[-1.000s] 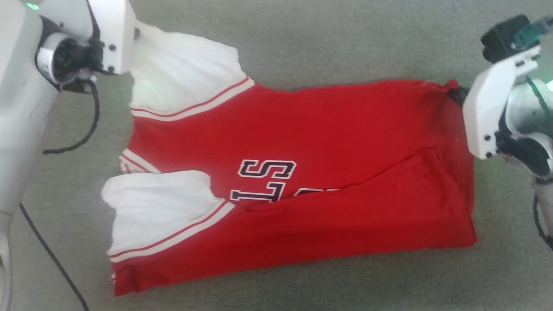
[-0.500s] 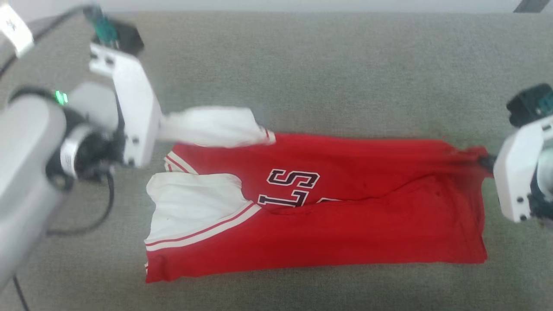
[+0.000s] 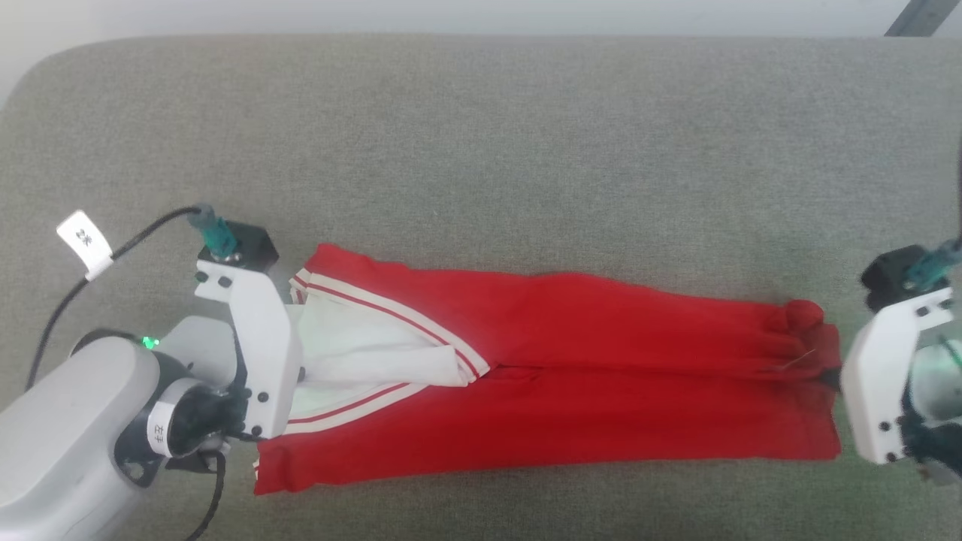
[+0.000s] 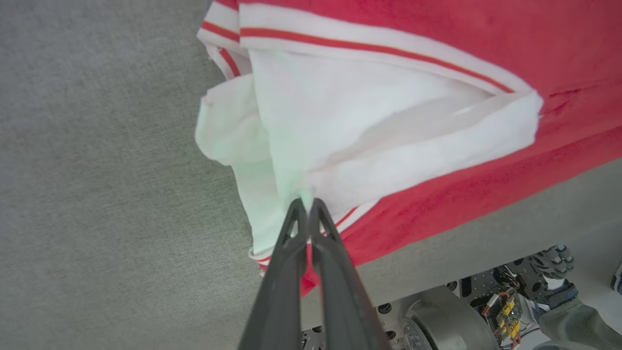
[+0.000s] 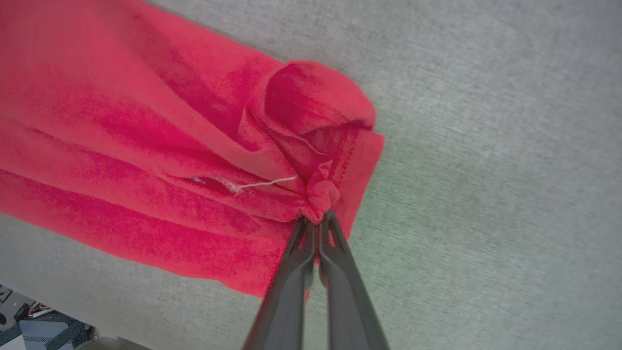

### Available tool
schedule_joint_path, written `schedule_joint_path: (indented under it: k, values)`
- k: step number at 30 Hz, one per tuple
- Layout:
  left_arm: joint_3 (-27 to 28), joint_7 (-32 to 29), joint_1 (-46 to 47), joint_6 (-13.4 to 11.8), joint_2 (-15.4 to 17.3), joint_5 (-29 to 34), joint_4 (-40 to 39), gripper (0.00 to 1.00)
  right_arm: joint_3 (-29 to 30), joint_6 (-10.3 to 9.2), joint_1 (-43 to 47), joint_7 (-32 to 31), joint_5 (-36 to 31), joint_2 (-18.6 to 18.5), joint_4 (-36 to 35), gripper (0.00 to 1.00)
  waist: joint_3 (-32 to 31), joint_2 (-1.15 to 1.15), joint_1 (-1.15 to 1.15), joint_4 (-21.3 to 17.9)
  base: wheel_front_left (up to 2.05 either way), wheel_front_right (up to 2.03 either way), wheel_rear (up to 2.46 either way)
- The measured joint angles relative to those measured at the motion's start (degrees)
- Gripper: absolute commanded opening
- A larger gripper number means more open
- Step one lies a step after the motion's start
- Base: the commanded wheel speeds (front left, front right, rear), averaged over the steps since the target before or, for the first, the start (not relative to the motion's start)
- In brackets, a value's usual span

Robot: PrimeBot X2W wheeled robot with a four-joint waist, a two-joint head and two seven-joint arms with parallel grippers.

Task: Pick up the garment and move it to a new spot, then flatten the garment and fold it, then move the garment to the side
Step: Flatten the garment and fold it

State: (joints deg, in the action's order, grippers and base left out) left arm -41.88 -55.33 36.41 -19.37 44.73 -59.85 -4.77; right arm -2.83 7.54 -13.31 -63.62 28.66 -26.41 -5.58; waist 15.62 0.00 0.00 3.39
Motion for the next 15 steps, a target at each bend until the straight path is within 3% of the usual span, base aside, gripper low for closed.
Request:
schedule_joint_path:
  k: [1, 2, 3, 4, 5, 6, 15]
  values:
    - [-0.1, 0.5, -0.3, 0.5, -0.2, 0.0, 1.0, 0.0, -0.6, 0.0, 0.0, 0.5, 0.1, 0.4, 0.4, 0.0, -0.2, 0.0, 0.0, -0.1, 0.0, 0.0, 0.0]
    - [-0.1, 1.5, -0.6, 1.3, -0.3, 0.0, 2.0, 0.17, -1.0, 0.0, -0.1, 0.9, 0.3, 1.0, 0.8, 0.07, -0.4, 0.0, 0.0, -0.1, 0.0, 0.0, 0.0]
    - [0.2, 2.6, -0.9, 1.7, -0.6, 0.0, 2.9, 0.5, -1.7, 0.0, -0.2, 1.2, 0.4, 1.0, 1.1, 0.29, -0.7, 0.0, 0.0, -0.2, 0.0, 0.0, 0.0]
    - [0.4, 3.4, -1.2, 2.0, -1.0, -0.3, 3.8, 0.68, -2.8, 0.0, -0.2, 1.5, 0.6, 0.6, 1.3, 0.55, -0.9, 0.0, 0.0, -0.2, 0.0, 0.0, 0.0]
    - [0.4, 4.3, -1.3, 2.6, -1.4, -0.3, 4.6, 0.84, -3.3, 0.0, -0.2, 2.2, 1.1, 0.5, 1.6, 1.0, -1.3, 0.0, 0.0, -0.2, 0.0, 0.0, 0.0]
    - [0.6, 5.3, -1.6, 3.0, -1.6, -0.2, 5.1, 1.0, -3.5, -0.01, -0.3, 2.7, 1.5, 0.6, 2.0, 1.0, -1.6, 0.0, -0.01, -0.3, 0.0, 0.0, 0.0]
    - [2.0, 14.5, -6.0, 5.7, -1.6, 0.5, 6.2, 1.0, -4.1, 0.0, 0.6, 5.8, 3.0, 0.1, 3.2, 1.0, -5.3, 0.0, 0.0, 0.2, 0.0, 0.0, 0.0]
